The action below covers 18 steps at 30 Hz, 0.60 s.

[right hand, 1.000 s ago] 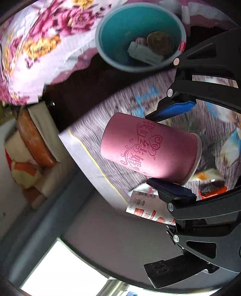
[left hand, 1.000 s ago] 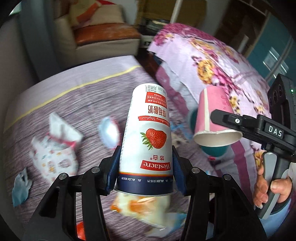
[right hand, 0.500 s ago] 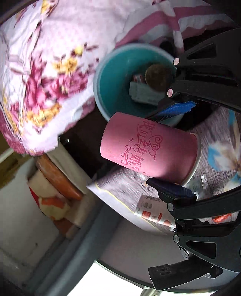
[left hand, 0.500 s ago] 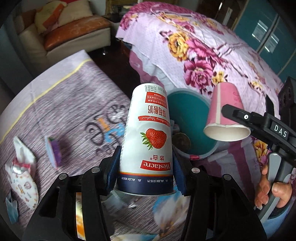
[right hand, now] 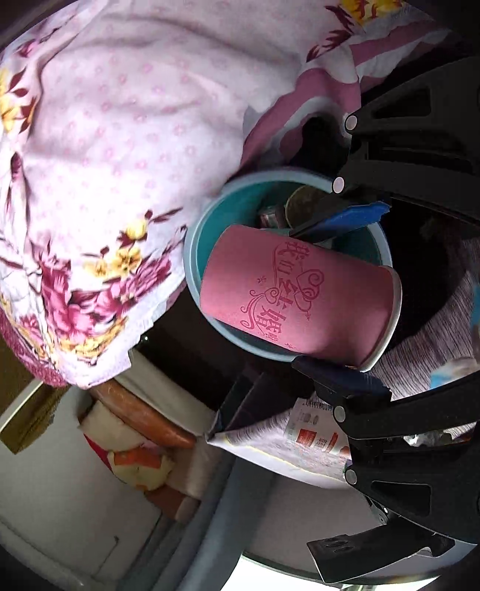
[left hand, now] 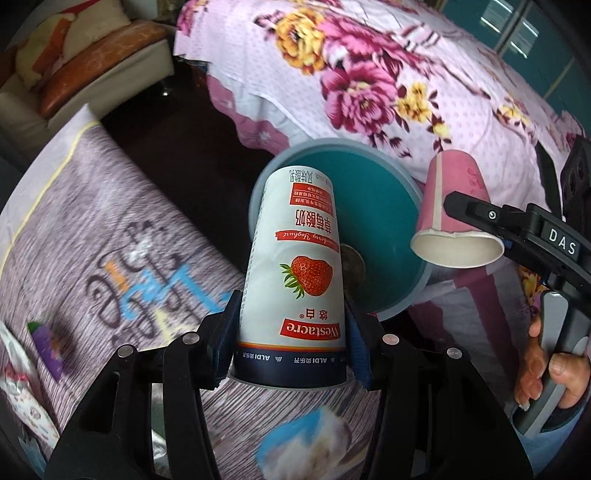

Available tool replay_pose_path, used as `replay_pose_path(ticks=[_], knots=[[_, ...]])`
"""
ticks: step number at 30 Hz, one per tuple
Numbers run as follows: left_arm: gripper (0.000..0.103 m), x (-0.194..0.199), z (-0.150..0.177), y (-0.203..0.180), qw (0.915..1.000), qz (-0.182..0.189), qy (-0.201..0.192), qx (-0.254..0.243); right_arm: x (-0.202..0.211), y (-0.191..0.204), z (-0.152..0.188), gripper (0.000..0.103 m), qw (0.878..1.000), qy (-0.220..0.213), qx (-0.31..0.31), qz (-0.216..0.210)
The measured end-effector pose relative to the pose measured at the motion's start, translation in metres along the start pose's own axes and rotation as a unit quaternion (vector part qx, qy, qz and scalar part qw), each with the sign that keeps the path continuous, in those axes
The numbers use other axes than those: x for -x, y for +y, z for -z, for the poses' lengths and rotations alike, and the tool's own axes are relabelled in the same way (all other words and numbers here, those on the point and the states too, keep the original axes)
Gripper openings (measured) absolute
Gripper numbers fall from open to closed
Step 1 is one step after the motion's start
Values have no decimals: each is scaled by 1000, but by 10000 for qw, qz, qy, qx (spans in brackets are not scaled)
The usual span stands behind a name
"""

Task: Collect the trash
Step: 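Carry both cups over the teal bucket and open both tools to drop them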

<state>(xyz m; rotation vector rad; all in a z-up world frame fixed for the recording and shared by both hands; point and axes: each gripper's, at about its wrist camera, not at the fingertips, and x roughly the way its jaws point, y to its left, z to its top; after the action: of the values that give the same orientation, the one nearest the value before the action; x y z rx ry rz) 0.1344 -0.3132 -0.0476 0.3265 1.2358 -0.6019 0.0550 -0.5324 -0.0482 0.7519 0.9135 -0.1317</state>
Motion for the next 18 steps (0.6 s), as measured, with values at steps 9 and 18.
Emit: replay_pose_path(ticks=[9, 18], knots=[[53, -26, -15, -11, 9997, 119, 198, -40, -3, -13, -6, 60, 9998, 24, -60, 169], [82, -20, -9, -2, 9998, 123, 65, 110, -9, -11, -7, 61, 9997, 101, -50, 212]])
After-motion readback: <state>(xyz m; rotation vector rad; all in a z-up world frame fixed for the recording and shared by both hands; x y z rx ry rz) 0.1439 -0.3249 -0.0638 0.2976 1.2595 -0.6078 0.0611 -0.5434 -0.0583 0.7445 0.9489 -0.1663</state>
